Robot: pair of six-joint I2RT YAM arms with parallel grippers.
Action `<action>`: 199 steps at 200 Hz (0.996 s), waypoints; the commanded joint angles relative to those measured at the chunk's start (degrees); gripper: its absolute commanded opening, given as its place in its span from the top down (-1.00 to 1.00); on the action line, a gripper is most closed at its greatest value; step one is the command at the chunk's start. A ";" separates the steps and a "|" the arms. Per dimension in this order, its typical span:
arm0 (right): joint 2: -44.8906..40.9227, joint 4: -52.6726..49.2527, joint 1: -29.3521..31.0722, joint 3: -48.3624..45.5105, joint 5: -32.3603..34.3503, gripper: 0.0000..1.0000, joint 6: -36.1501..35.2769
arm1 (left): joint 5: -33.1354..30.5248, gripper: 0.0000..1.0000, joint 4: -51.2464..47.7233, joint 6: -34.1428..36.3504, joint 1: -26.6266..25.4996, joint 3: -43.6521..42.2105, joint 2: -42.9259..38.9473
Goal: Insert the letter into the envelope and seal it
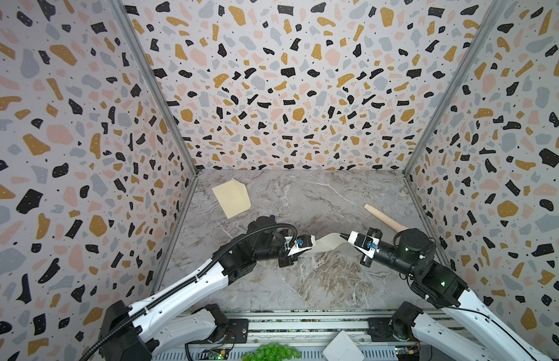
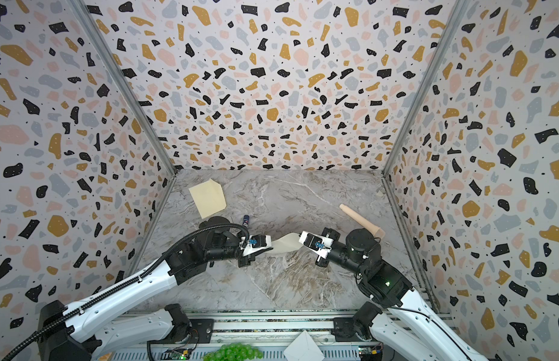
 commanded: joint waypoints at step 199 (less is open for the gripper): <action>1.06 3.84 -0.27 0.52 -10.94 -0.21 7.88 | 6.62 1.00 12.92 -12.09 -0.08 -3.26 0.97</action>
